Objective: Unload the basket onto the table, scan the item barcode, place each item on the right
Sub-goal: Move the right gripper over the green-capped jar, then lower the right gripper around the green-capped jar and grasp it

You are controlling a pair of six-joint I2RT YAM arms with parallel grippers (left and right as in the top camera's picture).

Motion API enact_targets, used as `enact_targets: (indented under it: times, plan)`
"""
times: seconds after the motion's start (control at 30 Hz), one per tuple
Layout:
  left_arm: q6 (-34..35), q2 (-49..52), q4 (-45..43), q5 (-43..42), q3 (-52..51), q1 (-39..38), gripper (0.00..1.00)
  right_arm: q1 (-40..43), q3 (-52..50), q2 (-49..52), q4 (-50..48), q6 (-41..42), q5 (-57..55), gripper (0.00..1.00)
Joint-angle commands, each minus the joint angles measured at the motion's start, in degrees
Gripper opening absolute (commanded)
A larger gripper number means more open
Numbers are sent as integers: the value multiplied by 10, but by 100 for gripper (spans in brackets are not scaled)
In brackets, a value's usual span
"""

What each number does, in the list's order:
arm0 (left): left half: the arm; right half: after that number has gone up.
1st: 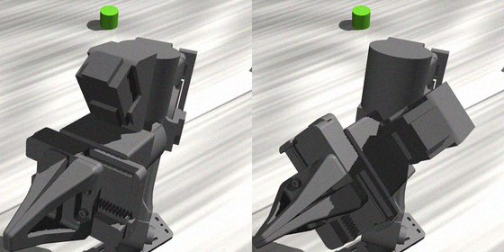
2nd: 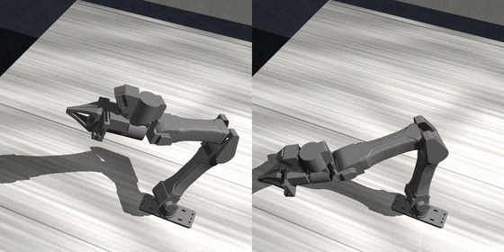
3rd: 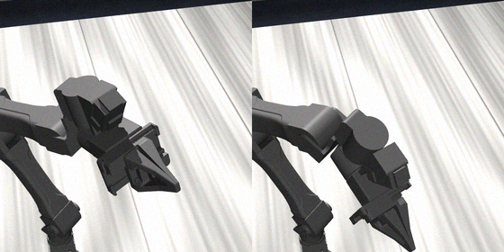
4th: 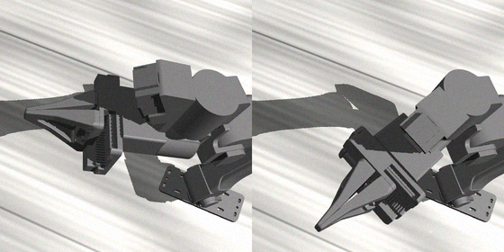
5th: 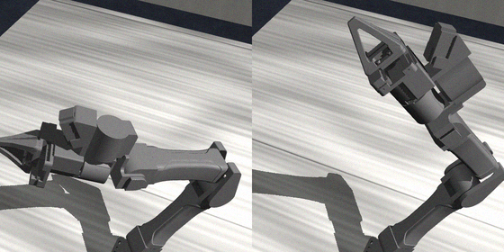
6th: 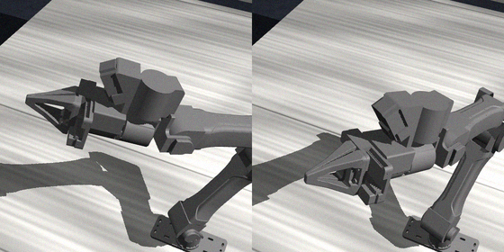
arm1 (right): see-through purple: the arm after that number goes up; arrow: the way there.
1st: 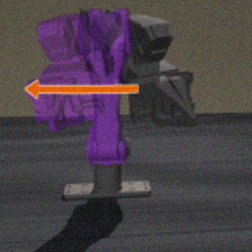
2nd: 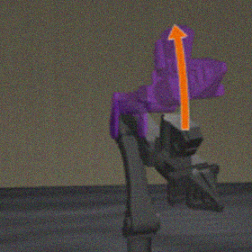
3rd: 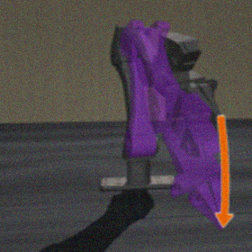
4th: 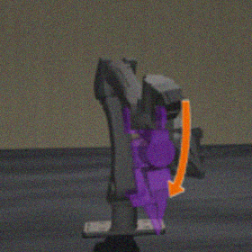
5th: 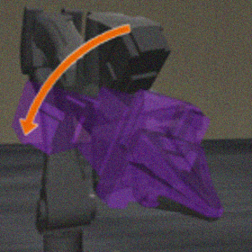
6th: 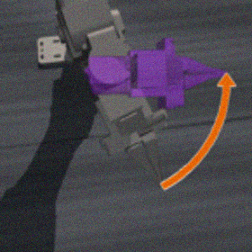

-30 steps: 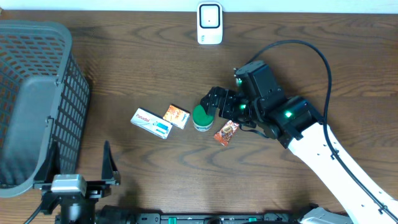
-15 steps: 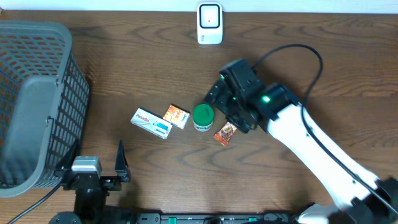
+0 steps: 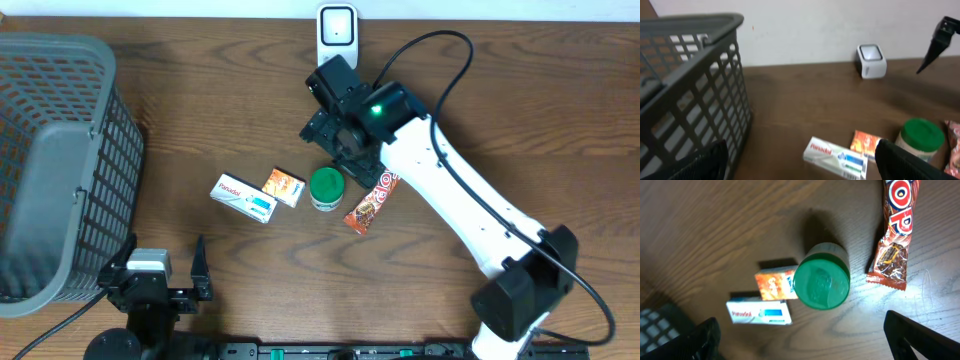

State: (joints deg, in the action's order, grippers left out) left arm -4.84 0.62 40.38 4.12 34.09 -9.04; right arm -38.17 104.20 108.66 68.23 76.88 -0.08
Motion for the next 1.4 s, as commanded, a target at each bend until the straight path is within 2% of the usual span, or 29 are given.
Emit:
enact_targets:
  times: [0.0,0.53,1.27,1.33,1.37]
  plan:
    - [3,-4,13,-9,-1,2,93,-1,11,26,5,44,-8,99]
    - [3,-4,46,-9,-1,2,93,-10,11,125,-30,115,39,99]
    - [3,-4,46,-9,-1,2,93,-38,10,196,-8,113,47,99]
    - [3,-4,46,-9,-1,2,93,-38,10,197,-4,107,45,96]
    - [3,-4,46,-9,-1,2,93,-38,10,197,-5,101,44,92]
